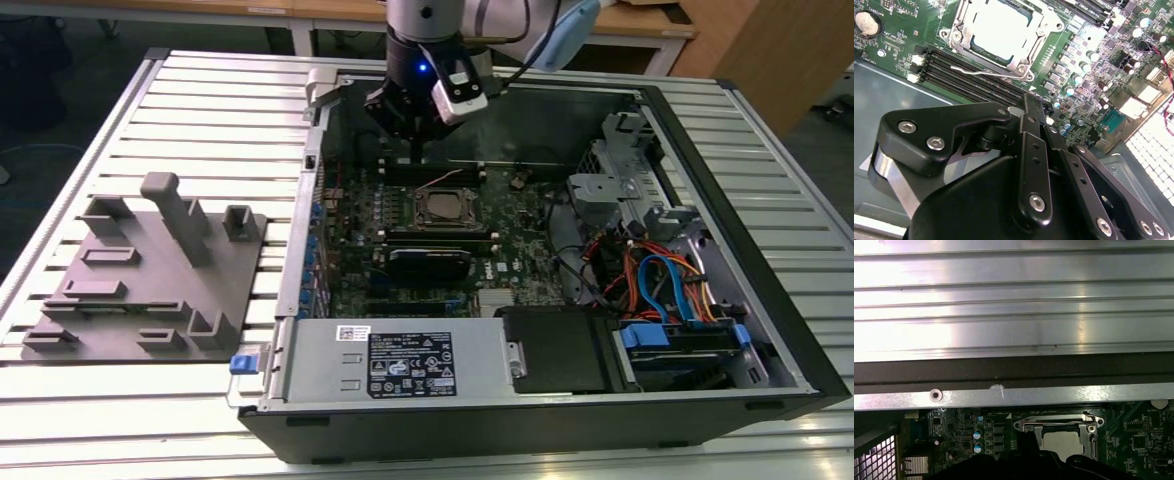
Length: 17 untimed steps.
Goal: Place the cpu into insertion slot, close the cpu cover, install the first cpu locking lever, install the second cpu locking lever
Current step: 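Install the first cpu locking lever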
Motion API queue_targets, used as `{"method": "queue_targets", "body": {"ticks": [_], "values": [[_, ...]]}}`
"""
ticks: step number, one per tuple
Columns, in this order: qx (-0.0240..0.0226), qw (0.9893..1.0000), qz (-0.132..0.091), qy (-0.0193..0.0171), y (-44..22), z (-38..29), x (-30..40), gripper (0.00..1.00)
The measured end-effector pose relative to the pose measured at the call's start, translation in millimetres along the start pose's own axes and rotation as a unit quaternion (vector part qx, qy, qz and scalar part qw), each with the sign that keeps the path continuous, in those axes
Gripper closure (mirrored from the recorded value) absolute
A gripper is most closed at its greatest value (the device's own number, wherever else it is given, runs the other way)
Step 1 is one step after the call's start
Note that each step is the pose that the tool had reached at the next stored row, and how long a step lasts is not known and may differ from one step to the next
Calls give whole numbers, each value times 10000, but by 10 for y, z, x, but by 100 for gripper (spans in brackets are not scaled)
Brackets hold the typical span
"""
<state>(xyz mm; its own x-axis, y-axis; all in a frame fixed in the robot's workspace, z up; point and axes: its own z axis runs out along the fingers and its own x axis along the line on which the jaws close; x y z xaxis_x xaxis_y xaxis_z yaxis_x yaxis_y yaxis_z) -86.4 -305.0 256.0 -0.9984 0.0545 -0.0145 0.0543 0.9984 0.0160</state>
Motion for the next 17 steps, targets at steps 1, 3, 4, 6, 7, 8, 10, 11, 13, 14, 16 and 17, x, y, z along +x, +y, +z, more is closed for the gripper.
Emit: {"method": "queue_targets", "body": {"ticks": [1,3,4,6,7,8,10,11,13,14,16,17], "values": [[-7,10000,0,0,0,0,-1,90],[-117,9999,2,6,-3,3,-1,90],[-180,9998,6,9,-6,5,-1,90],[-214,9998,20,10,-13,11,-2,90],[-214,9998,26,11,-16,15,-4,90],[-215,9998,31,11,-23,20,-7,90],[-229,9997,42,11,-37,34,-14,90],[-233,9997,50,10,-41,40,-18,90],[-234,9997,54,11,-43,55,-24,90],[-234,9997,53,11,-43,63,-29,90],[-234,9997,53,11,-43,82,-43,90],[-234,9997,54,11,-42,91,-52,90]]}}
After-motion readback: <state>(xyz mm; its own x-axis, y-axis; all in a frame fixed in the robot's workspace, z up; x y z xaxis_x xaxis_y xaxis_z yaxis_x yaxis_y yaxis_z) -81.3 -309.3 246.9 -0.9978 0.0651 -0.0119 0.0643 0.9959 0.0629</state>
